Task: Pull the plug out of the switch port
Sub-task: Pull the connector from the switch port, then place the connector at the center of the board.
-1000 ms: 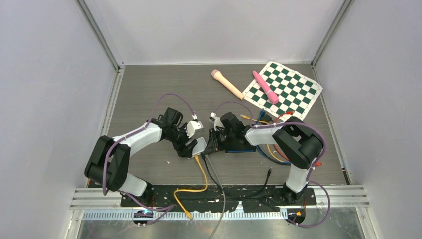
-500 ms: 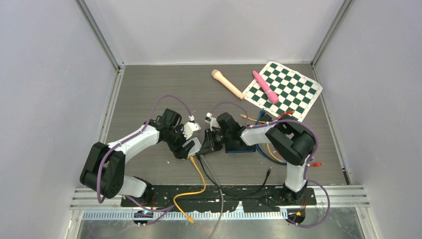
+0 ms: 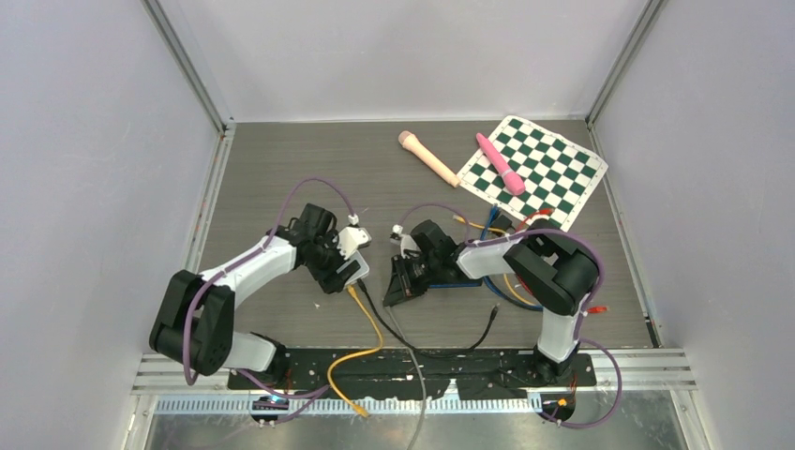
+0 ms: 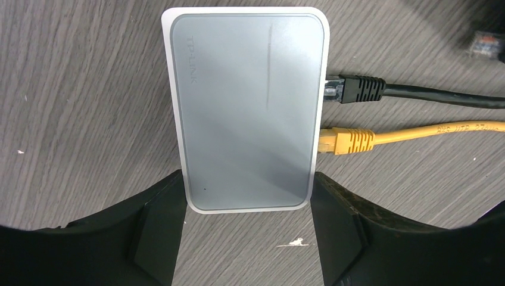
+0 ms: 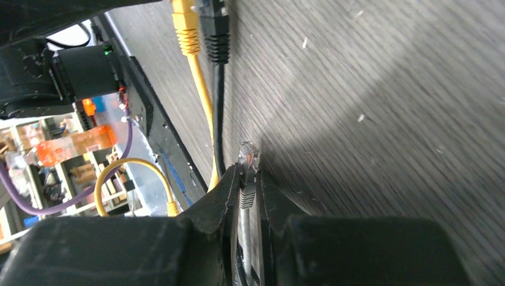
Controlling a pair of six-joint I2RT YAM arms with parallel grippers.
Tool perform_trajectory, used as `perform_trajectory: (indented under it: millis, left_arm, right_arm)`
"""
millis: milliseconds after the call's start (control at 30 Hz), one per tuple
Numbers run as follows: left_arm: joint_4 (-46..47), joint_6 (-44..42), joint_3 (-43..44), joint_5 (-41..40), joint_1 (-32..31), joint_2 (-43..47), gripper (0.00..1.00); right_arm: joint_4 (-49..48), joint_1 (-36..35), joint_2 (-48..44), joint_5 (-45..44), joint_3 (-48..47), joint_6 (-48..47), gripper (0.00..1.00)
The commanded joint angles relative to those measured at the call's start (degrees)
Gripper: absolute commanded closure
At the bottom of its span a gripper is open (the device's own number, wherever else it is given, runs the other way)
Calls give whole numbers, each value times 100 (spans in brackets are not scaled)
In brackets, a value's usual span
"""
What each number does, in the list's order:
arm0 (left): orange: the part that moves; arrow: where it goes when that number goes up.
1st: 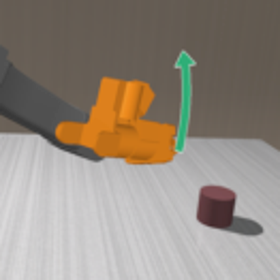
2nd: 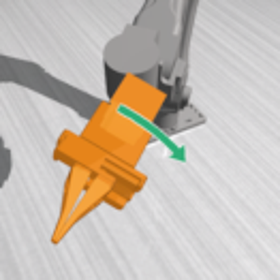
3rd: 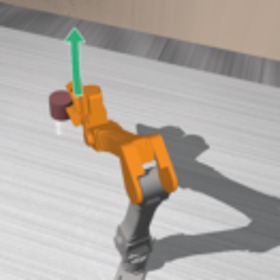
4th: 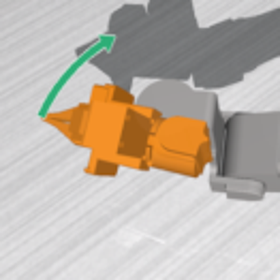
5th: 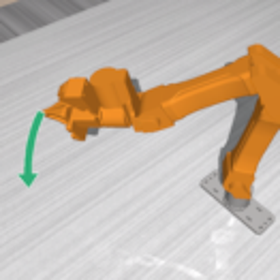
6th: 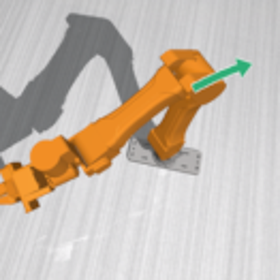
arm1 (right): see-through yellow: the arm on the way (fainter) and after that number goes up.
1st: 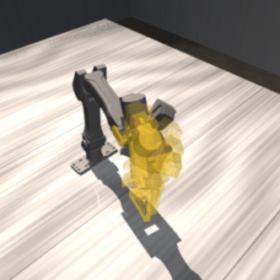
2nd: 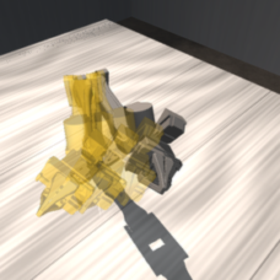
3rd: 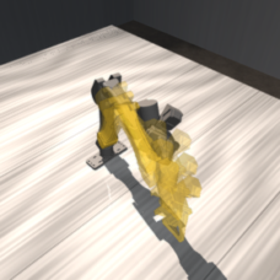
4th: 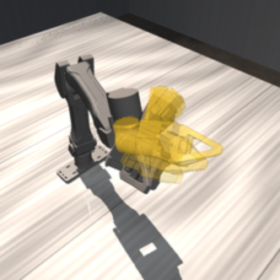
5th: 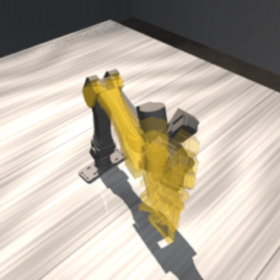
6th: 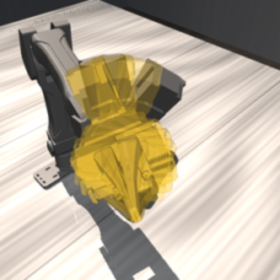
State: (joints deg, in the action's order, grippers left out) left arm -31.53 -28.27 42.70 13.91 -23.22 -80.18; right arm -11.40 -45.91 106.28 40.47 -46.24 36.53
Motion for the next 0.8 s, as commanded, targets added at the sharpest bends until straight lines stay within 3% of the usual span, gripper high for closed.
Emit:
perform_trajectory:
  millis: [0, 100, 433, 567, 767]
  left_arm:
    - [3, -346, -112, 454, -7, 546, 97]
    - [-204, -601, -110, 738, -15, 809, 97]
    - [-718, -960, -32, 1012, -99, 895, 98]
    - [-663, -935, -50, 1040, -108, 904, 97]
    - [-672, -947, -49, 1062, -156, 846, 98]
  right_arm:
    - [472, 88, -660, -911, -265, -220, 95]
    - [851, 216, -1017, -1570, -576, -464, 95]
    - [1873, 760, -1145, -2028, -2267, -1319, 95]
    - [2464, 793, -903, -2510, -3188, -1827, 95]
    - [3319, 812, 158, -2770, -4444, -2749, 95]
